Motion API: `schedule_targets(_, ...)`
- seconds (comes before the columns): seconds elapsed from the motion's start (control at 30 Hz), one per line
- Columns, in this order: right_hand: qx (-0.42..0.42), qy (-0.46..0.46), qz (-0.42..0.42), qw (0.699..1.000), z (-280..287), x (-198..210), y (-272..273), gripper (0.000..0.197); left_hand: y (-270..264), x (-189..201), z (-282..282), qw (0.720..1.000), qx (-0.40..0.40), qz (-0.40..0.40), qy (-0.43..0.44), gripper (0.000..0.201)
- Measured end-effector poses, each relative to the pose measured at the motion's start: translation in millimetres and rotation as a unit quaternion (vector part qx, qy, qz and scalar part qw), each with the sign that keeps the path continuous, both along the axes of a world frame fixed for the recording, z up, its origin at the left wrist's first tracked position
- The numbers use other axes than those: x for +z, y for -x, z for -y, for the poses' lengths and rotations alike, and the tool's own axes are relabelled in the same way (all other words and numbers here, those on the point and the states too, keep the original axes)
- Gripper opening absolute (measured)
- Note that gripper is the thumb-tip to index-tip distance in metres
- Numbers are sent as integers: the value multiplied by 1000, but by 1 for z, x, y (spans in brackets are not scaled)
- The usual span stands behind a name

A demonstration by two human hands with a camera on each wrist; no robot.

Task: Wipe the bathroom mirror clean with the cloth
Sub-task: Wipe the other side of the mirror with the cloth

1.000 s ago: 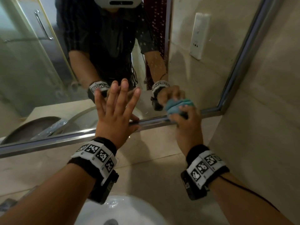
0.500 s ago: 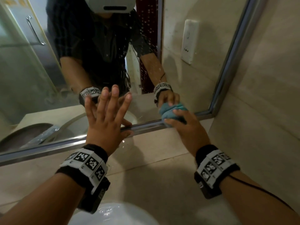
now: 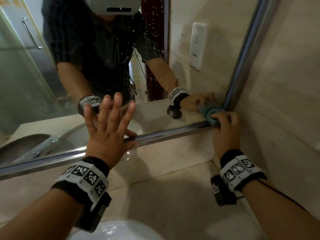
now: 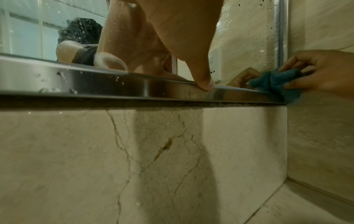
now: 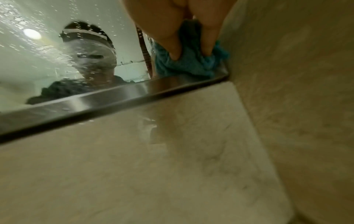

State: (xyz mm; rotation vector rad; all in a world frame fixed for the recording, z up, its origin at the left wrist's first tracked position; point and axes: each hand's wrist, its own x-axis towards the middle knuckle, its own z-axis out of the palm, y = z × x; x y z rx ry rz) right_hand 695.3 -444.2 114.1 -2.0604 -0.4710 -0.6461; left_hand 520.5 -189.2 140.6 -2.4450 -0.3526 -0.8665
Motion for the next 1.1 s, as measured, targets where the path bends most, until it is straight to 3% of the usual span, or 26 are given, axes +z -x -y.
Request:
schedule_targets(0.1, 45, 38, 8, 998, -22, -7, 19, 20, 0, 1, 0, 1000, 2, -1, -2, 114)
schedule_targets(0.2, 127, 171, 97, 972, -38, -12, 39, 22, 1, 2, 3, 1000, -2, 5, 4, 115)
schedule_targets(0.27, 104, 139, 118, 978, -33, 2, 37, 20, 1, 3, 4, 1000, -2, 7, 7, 116)
schedule_targets(0.37, -37, 21, 88, 995, -22, 30, 15, 25, 1, 1, 4, 1000, -7, 9, 11, 118)
schedule_targets(0.43, -71, -17, 92, 993, -25, 36, 14, 30, 0, 0, 3, 1000, -8, 12, 11, 117)
schedule_targets(0.5, -38, 27, 108, 993, -44, 27, 33, 27, 0, 0, 2, 1000, -8, 13, 10, 116)
schedule_targets(0.57, 79, 53, 108, 990, -59, 11, 55, 25, 0, 1, 2, 1000, -4, 8, 8, 115)
schedule_targets(0.63, 130, 123, 159, 971, -60, 2, 64, 37, 2, 2, 2, 1000, 2, -2, 3, 113)
schedule_targets(0.73, 97, 89, 159, 979, -56, 25, 50, 35, 11, 7, 0, 1000, -9, 3, -9, 112)
schedule_targets(0.87, 61, 75, 281, 955, -85, 69, 56, 34, 27, 20, -2, 999, -41, 32, 12, 115)
schedule_targets(1.03, 146, 237, 316, 907, -83, 27, 65, 51, 24, 21, -4, 999, 36, 0, 20, 121)
schedule_targets(1.1, 171, 256, 308, 900, -68, 31, 60, 57, 22, 19, -3, 999, 47, -2, 26, 126)
